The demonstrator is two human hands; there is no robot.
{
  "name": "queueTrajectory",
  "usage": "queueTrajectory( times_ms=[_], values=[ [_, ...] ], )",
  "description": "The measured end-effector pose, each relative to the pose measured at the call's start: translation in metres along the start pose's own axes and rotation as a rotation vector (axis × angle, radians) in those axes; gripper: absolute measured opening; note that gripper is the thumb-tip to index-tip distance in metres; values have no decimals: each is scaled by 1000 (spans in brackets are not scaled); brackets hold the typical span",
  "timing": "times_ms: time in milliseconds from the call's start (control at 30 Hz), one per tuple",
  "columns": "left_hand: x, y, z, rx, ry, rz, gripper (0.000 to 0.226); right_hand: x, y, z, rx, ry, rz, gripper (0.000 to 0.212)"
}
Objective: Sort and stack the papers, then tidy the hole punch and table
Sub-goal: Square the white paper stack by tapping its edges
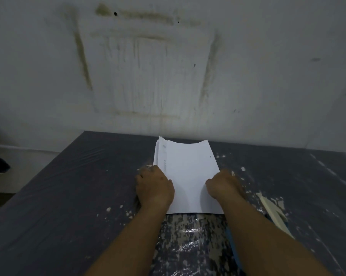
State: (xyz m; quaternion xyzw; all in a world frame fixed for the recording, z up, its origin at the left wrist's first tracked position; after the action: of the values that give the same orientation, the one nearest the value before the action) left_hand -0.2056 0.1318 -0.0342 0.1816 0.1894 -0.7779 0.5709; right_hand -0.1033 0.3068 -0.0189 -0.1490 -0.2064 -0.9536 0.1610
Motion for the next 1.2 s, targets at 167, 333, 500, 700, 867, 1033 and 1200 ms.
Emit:
queueTrajectory(
  times_ms=[167,333,500,700,867,1033,1200],
  values=[
    [2,-4,1,43,7,2,68,0,-12,-7,95,-240,7,54],
    [5,-6,5,46,6,5,63,4,-13,-2,131,-370,-2,50],
    [6,-6,7,60,15,-9,68,6,-4,6,184,-525,42,43],
    [22,-12,13,83,80,-31,66,-2,4,-8,395,-624,-63,43],
    [28,-11,20,151,109,-23,67,-5,12,-10,380,-794,47,30],
    [45,1,43,221,410,150,66,-9,37,-3,445,-880,288,28],
    [59,24,88,457,1057,241,43,-15,69,0,595,-973,478,26]
  ],
)
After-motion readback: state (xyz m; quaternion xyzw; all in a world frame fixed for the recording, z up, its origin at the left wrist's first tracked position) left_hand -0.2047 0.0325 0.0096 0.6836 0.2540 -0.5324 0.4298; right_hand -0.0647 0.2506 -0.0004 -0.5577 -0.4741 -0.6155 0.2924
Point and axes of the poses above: each hand's wrist, its own y-axis away from the middle knuckle, its own z-axis out of the back of the hand, x = y × z, the point moved 5 cm from there along -y, towards the middle knuckle, and after that the axes turned 2 degrees about -z, right-handed, at the moved point
